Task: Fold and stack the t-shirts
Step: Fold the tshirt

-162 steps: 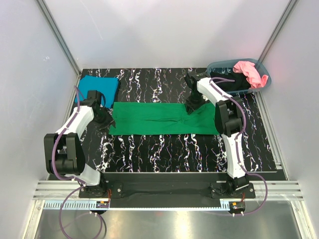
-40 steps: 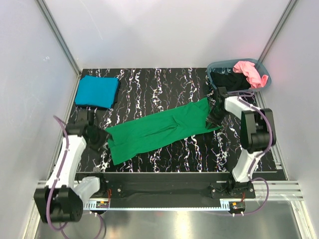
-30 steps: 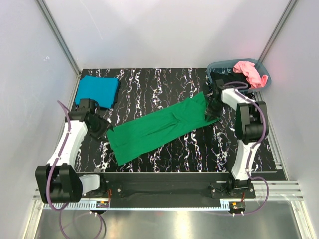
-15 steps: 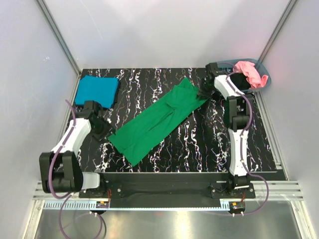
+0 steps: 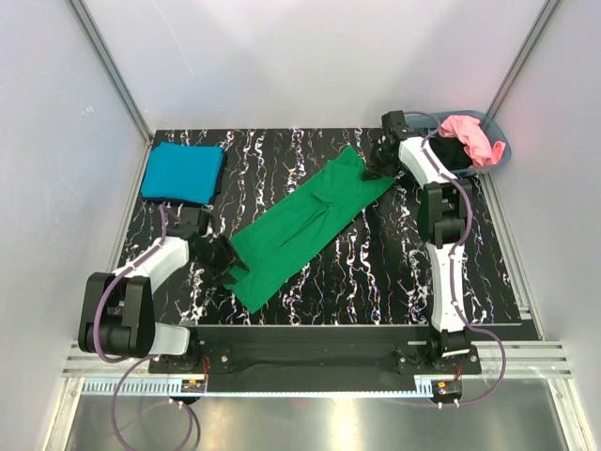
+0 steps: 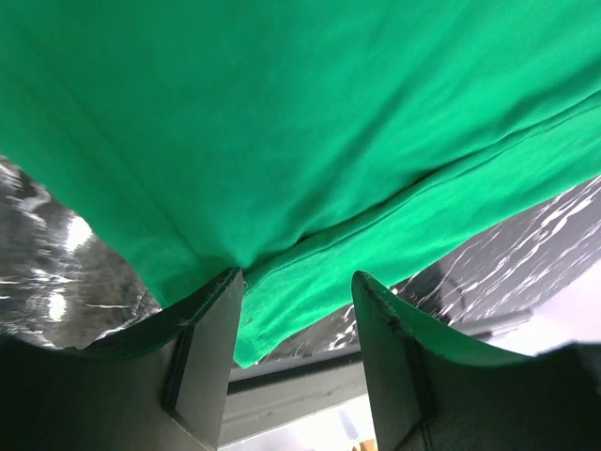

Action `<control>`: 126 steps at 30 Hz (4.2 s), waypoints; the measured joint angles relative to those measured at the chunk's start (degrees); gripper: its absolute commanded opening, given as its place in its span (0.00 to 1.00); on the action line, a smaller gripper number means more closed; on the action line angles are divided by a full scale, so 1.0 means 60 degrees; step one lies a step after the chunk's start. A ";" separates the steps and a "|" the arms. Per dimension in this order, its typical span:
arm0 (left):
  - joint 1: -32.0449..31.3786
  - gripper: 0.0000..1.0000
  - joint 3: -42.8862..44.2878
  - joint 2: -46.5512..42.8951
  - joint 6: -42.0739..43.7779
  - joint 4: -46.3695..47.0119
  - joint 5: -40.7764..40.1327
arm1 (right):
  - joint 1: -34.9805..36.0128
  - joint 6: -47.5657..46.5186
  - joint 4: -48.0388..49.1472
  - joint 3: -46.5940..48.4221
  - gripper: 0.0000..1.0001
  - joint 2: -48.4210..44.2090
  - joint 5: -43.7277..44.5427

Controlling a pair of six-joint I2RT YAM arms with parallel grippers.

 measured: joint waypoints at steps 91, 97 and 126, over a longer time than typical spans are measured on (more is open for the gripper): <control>-0.2732 0.57 0.2790 0.2284 0.1734 -0.3100 -0.1650 | 0.0747 -0.0018 0.0794 -0.3355 0.06 -0.2036 -0.0561; -0.2732 0.58 0.4503 0.2284 0.1807 -0.3381 -0.1643 | 0.0747 -0.0022 0.0783 -0.3479 0.05 -0.2222 -0.0157; 0.0514 0.66 0.3657 0.3366 0.3486 -0.2718 -0.2863 | 0.0688 -0.2313 0.0087 -0.2484 0.03 -0.1162 0.1016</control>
